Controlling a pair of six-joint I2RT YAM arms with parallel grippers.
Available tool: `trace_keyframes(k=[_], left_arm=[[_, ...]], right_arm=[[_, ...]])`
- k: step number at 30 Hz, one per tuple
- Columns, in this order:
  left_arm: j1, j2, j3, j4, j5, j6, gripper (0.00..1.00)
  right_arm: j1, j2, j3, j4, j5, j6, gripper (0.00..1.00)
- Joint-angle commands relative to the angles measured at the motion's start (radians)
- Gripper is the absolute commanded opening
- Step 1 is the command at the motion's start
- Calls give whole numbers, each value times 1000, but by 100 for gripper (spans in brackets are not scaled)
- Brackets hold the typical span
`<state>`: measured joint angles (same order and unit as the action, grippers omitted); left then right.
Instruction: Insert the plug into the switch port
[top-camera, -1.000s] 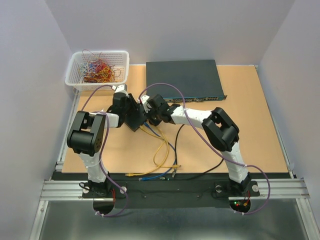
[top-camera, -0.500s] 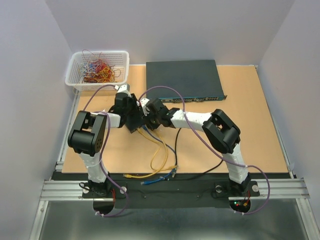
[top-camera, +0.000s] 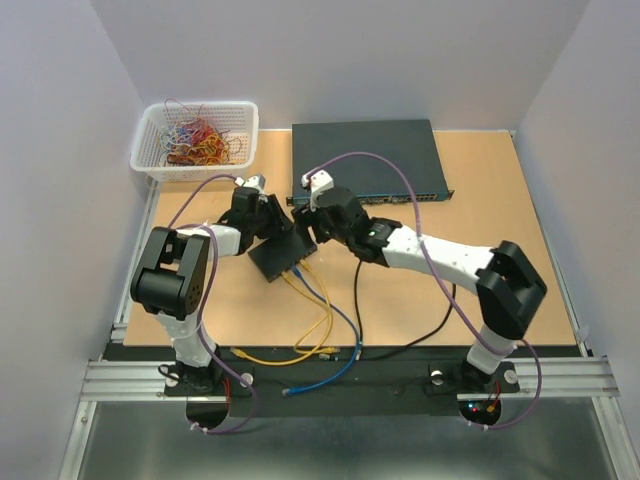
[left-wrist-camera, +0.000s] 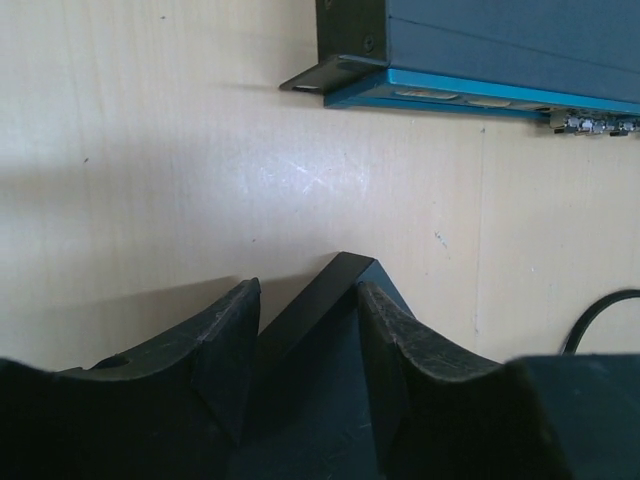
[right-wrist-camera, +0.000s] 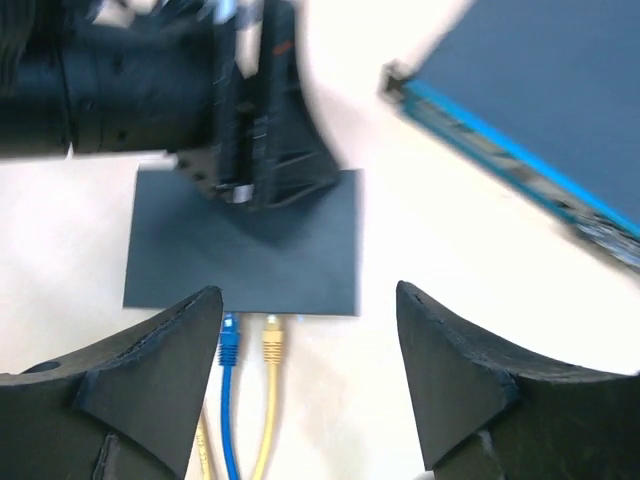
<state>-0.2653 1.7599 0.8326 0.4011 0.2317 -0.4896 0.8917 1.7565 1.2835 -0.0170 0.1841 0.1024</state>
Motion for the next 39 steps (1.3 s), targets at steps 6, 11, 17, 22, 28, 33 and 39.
trace_keyframes(k=[6, 11, 17, 22, 28, 33, 39], left_arm=[[43, -105, -61, -111, -95, -41, 54], [60, -151, -92, -93, -129, -78, 56], [64, -197, -115, -74, -143, -87, 57], [64, -203, -112, -81, -135, -81, 57], [66, -232, -119, -85, -155, -81, 56], [66, -260, -133, -67, -149, -90, 57], [64, -299, -148, -35, -114, -78, 57]], right_arm=[[3, -167, -225, -220, 301, 236, 76], [3, -178, -311, -278, 183, 370, 72], [4, -187, -368, -282, 91, 424, 64], [4, -170, -388, -282, 49, 447, 59], [18, -147, -417, -279, -32, 474, 46], [19, -109, -423, -279, -45, 484, 27], [19, -37, -392, -264, -38, 488, 4]])
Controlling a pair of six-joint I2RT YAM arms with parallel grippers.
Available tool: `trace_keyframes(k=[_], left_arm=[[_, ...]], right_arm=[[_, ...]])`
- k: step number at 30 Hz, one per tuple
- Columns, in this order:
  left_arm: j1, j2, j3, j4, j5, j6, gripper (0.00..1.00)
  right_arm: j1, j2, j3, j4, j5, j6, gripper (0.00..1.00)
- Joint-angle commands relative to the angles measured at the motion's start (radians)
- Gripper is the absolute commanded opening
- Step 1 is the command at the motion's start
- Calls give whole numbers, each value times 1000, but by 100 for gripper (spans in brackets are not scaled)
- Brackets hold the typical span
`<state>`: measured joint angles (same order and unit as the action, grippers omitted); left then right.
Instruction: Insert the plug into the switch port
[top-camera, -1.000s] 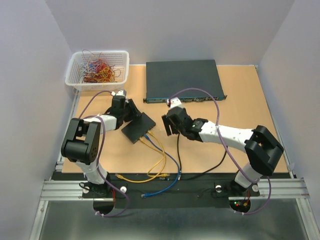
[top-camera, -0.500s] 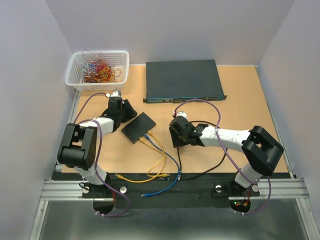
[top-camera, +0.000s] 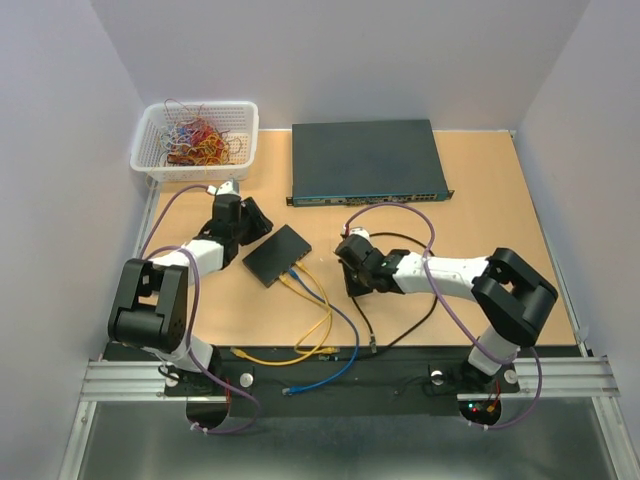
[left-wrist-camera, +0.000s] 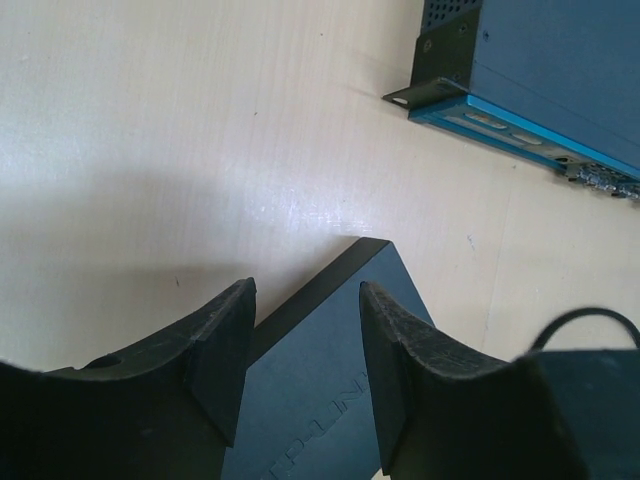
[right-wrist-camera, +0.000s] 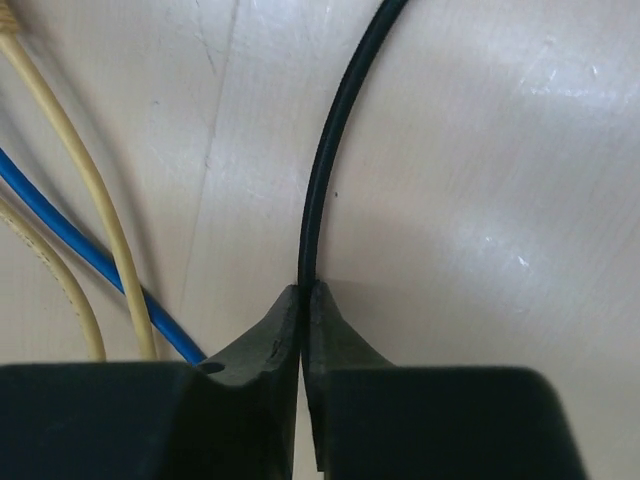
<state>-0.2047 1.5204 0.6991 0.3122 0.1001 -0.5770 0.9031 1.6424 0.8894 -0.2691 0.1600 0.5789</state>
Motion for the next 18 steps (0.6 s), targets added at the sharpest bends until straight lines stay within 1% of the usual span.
trace_keyframes(k=[1, 2, 5, 8, 14, 17, 18], left_arm=[[4, -66, -18, 63, 21, 9, 57], [5, -75, -29, 73, 24, 8, 57], [5, -91, -42, 114, 62, 6, 57], [4, -138, -53, 160, 101, -1, 57], [-1, -245, -70, 215, 127, -7, 56], [-12, -279, -98, 281, 151, -29, 56], [-15, -295, -105, 325, 165, -37, 56]], right_arm=[[7, 80, 8, -12, -4, 9, 3], [8, 77, 17, -12, 10, 10, 1], [7, 56, 49, -12, 74, 4, 0], [-16, 4, 85, -13, 154, -8, 1], [-113, -91, 149, -13, 236, -43, 0], [-156, -133, 177, -15, 285, -50, 0], [-164, -154, 196, -15, 297, -50, 0]])
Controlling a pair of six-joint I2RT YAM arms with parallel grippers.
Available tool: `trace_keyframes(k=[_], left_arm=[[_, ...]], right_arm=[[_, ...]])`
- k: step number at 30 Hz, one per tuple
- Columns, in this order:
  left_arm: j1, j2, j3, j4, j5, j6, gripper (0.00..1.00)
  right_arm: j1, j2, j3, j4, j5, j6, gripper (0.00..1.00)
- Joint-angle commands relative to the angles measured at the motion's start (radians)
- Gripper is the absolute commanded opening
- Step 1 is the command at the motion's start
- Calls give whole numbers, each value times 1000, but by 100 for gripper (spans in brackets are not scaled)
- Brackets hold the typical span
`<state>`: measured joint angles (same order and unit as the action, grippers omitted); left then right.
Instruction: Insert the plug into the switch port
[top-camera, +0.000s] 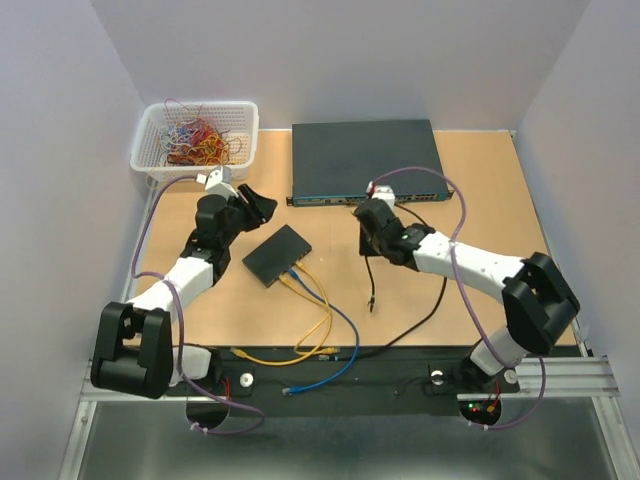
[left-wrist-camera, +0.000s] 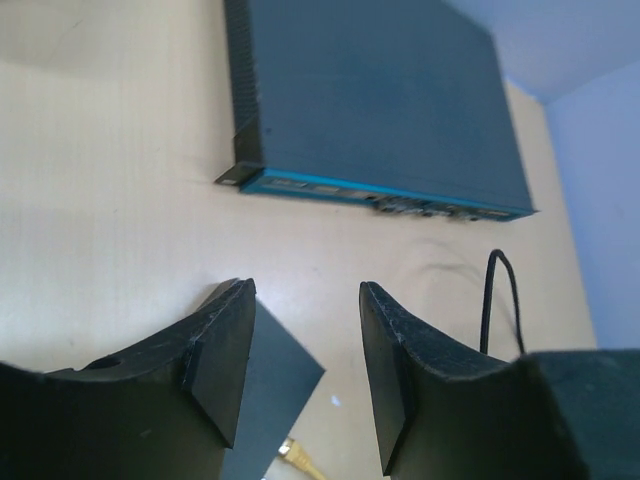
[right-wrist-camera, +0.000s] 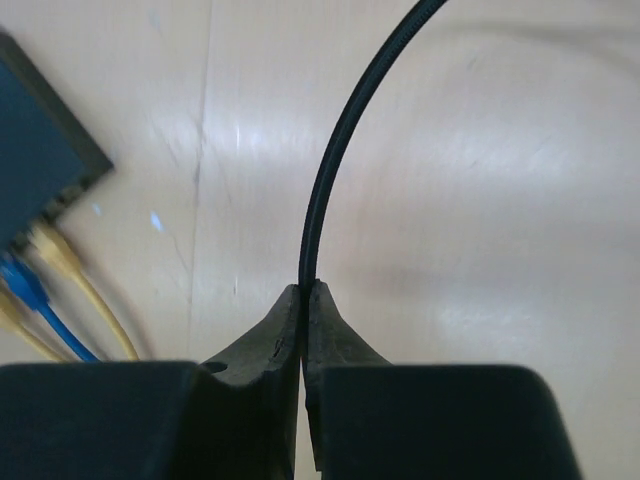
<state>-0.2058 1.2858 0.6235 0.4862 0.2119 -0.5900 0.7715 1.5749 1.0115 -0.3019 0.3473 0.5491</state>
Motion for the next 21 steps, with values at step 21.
trace_keyframes(k=[21], left_arm=[[-222, 349, -211, 1550, 670, -580, 54]], right_arm=[[-127, -199, 295, 30, 91, -5, 0]])
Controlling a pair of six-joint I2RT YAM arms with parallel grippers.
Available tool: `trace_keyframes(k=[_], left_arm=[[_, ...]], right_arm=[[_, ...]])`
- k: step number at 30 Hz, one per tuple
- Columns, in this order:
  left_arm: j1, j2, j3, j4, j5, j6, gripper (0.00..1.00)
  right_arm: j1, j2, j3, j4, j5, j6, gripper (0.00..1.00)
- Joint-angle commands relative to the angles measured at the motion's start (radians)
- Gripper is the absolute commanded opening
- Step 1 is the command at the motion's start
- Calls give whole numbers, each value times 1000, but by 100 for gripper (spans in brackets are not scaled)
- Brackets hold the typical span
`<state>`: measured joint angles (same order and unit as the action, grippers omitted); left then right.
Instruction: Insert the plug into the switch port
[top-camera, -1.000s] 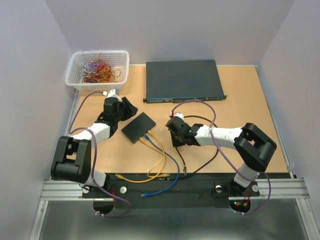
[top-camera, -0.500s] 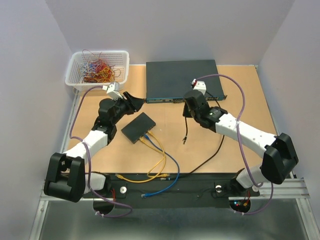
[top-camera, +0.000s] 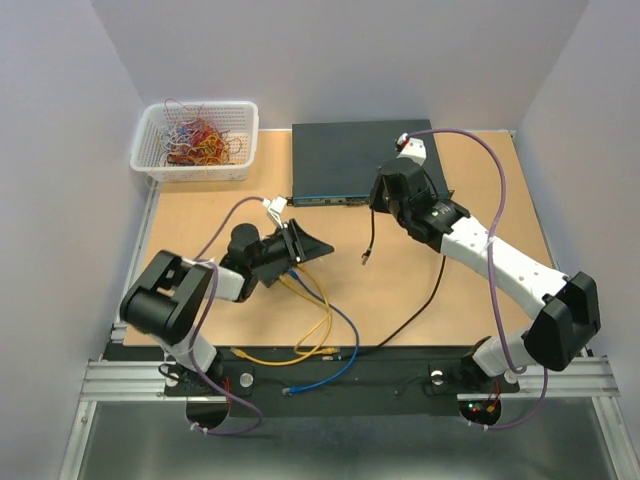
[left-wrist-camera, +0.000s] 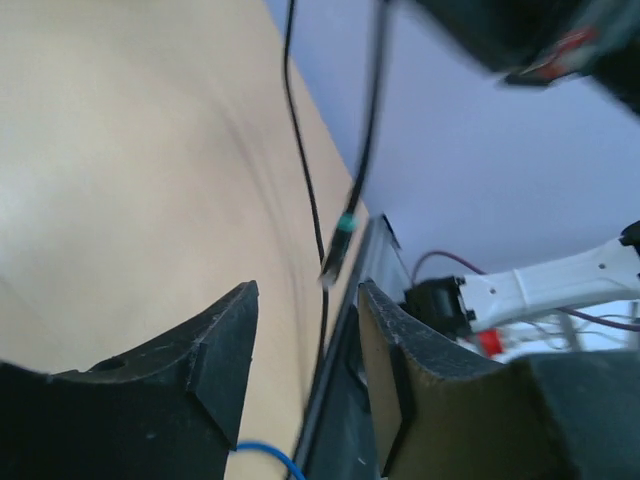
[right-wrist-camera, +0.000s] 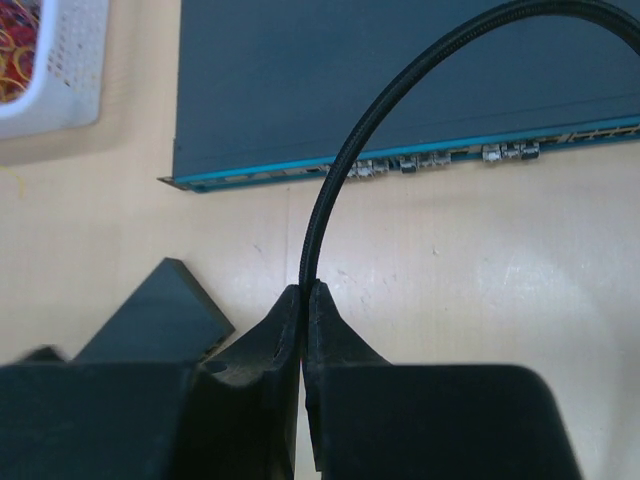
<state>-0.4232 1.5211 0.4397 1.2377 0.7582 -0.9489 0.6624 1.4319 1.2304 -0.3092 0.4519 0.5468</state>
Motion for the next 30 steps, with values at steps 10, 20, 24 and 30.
trace_keyframes(k=[10, 20, 24, 30], left_arm=[[-94, 163, -44, 844, 60, -169, 54], [-228, -200, -24, 116, -284, 353, 60], [-295, -266, -4, -78, -437, 483, 61], [-315, -223, 17, -103, -464, 518, 61]], right_arm=[[-29, -21, 116, 38, -68, 10, 0], [-29, 9, 118, 38, -108, 22, 0], [-27, 19, 115, 38, -122, 28, 0], [-29, 21, 118, 38, -140, 35, 1]])
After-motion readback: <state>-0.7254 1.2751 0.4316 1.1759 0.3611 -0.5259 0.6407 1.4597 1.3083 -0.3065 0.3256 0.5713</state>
